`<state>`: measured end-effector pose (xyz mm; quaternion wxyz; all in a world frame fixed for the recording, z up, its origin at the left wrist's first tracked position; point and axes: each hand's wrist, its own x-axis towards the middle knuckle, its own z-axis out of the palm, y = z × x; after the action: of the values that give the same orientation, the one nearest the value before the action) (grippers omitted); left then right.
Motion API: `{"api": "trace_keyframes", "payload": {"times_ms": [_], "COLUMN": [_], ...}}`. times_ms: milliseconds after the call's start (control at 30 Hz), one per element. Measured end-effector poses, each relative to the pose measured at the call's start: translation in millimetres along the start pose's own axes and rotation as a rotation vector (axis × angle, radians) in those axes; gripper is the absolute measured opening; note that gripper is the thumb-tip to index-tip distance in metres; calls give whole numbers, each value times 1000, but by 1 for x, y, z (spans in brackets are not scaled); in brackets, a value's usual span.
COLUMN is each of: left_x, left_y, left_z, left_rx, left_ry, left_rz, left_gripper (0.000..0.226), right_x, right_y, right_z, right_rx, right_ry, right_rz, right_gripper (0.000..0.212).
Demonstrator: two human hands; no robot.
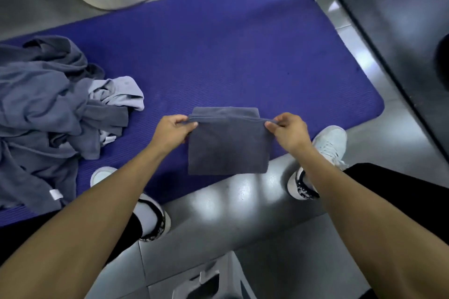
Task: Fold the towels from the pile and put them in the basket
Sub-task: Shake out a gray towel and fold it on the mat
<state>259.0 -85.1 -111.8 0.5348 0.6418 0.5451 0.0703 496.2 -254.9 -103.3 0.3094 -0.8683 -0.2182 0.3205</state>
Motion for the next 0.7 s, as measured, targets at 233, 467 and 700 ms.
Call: {"api": "trace_keyframes", "payload": {"times_ms": [233, 467, 700], "left_x": [83, 100, 74], "left_y": [-15, -42, -53], "left_z": [23, 37, 90], "left_rx": [93, 40, 806], "left_ry": [90, 212, 56], "left_rz": [-33, -56, 542], "left_gripper": [14, 22, 57], "right_x": [76, 94, 68], "right_y": [-6, 7, 33], "right_z": [32, 59, 110], "right_rx": [24, 13, -537], "right_ry": [-6, 22, -47], "right_rz": [31, 31, -687], "right_gripper": [14, 27, 54]}}
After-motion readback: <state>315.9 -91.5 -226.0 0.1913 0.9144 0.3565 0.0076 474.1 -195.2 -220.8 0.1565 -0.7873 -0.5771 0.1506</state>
